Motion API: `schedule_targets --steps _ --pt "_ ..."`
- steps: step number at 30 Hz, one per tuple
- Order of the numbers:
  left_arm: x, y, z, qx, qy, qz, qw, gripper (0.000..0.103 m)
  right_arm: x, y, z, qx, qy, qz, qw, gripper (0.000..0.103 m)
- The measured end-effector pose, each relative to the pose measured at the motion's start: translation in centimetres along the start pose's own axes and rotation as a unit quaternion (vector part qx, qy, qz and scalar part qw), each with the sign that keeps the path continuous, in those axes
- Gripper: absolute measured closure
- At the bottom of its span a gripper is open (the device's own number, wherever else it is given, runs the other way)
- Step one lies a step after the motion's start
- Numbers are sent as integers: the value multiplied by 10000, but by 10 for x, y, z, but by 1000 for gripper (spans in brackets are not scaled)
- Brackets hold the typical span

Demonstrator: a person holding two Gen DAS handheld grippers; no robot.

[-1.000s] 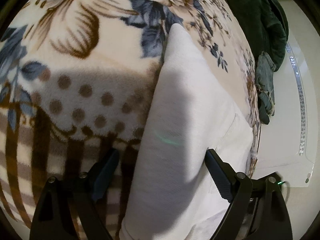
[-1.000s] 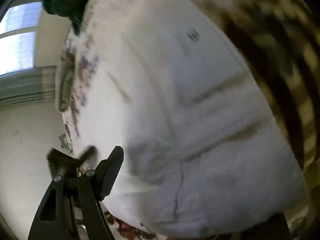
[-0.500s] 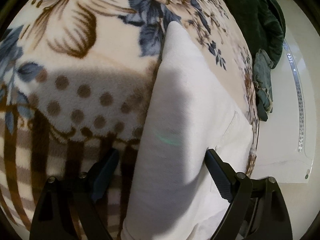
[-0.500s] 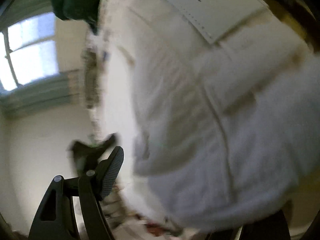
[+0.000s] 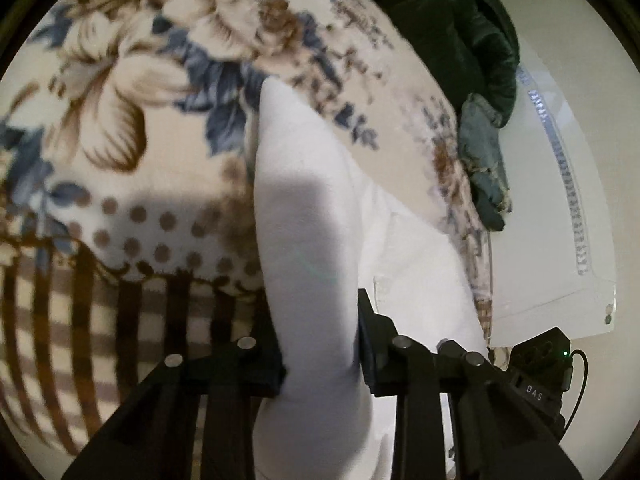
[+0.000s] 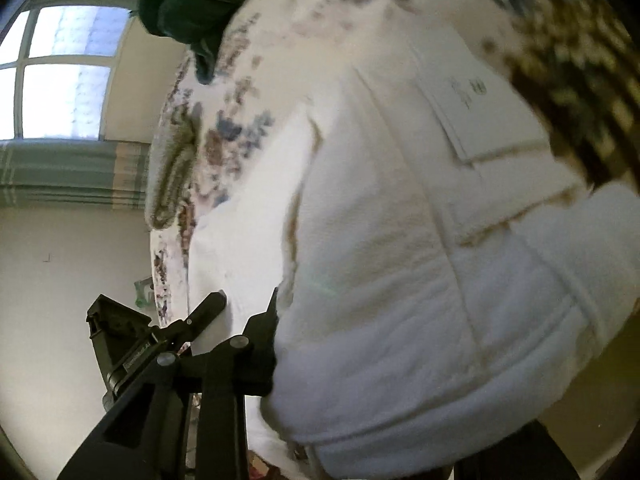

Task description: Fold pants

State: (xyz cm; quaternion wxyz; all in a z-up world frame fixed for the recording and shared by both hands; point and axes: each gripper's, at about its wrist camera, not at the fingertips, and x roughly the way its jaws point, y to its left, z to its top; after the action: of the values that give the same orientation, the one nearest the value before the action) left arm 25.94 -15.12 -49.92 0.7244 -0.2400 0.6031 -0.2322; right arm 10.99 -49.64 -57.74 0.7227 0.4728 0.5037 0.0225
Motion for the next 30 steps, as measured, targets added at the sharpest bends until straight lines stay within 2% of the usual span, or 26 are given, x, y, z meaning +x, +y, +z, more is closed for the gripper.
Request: schedule_targets --steps 6,9,13,16,18,23,26,30 --pt "-62 -23 30 0 -341 -218 9992 77 -40 93 7 -384 -201 62 9990 71" --pt "-94 -28 62 71 -578 -339 9977 77 -39 147 24 -644 -345 118 9973 71" --pt "-133 -15 136 157 -855 -462 9951 77 -11 230 57 -974 -496 257 9937 71" --pt "-153 1 200 207 -1005 -469 9936 77 34 295 87 -1094 -568 355 9917 71" --pt "-166 20 256 235 -1092 -454 9927 78 69 333 106 -1172 -636 414 9902 71" --pt "-184 69 383 446 -1297 -277 9902 78 175 426 159 -1219 -754 703 9872 71" --pt "-186 102 459 626 -1397 -71 9882 78 244 468 192 -1258 -786 866 9851 71" --pt "-166 151 520 704 -1345 116 9883 77 327 504 221 -1348 -766 944 9834 71"
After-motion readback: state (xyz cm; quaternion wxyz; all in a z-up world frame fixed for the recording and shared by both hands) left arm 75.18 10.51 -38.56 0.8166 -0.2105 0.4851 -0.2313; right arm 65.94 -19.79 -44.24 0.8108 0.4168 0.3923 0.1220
